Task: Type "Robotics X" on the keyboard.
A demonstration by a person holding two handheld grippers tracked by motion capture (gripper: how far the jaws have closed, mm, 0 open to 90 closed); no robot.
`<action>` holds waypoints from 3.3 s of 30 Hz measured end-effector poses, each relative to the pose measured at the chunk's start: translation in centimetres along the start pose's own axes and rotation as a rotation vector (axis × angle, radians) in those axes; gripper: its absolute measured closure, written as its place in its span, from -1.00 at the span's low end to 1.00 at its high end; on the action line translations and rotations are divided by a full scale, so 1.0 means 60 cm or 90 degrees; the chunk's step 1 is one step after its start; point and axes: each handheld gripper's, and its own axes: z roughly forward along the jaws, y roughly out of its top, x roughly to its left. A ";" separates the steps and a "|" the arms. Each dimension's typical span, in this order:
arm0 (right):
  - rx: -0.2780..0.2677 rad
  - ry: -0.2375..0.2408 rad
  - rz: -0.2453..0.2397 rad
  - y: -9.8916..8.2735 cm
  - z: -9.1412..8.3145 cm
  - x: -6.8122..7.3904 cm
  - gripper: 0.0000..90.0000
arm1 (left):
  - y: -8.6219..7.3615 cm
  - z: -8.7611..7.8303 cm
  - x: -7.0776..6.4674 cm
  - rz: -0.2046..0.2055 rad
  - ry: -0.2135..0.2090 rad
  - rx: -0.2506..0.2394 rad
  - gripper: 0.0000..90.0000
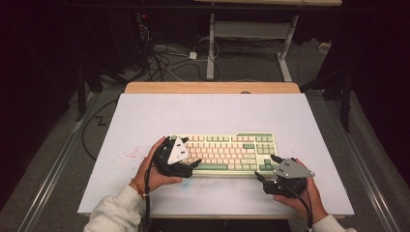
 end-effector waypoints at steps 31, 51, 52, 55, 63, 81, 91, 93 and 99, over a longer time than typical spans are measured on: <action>0.011 0.081 0.019 0.051 0.034 -0.013 0.85 | -0.122 -0.071 0.009 -0.060 0.038 0.051 -0.56; 0.071 0.119 -0.032 0.117 0.179 0.028 1.00 | -0.131 -0.060 0.002 -0.062 0.020 0.078 -0.55; 0.072 0.118 -0.034 0.119 0.180 0.029 1.00 | -0.131 -0.061 0.002 -0.063 0.019 0.077 -0.55; 0.081 0.113 -0.031 0.122 0.186 0.028 1.00 | -0.131 -0.062 0.002 -0.065 0.022 0.071 -0.54; 0.101 0.120 -0.030 0.122 0.197 0.025 1.00 | -0.131 -0.058 0.002 -0.049 0.032 0.083 -0.54; 0.014 0.117 0.008 0.128 0.140 0.013 0.51 | -0.132 -0.053 0.003 -0.057 0.025 0.091 -0.54; -0.030 0.105 0.005 0.127 0.113 0.014 -0.06 | -0.132 -0.052 0.004 -0.054 0.020 0.092 -0.54; -0.039 0.090 0.000 0.126 0.107 0.014 -0.17 | -0.132 -0.052 0.004 -0.055 0.021 0.092 -0.54; -0.054 0.073 0.002 0.117 0.090 0.009 -0.34 | -0.131 -0.053 0.003 -0.058 0.021 0.088 -0.54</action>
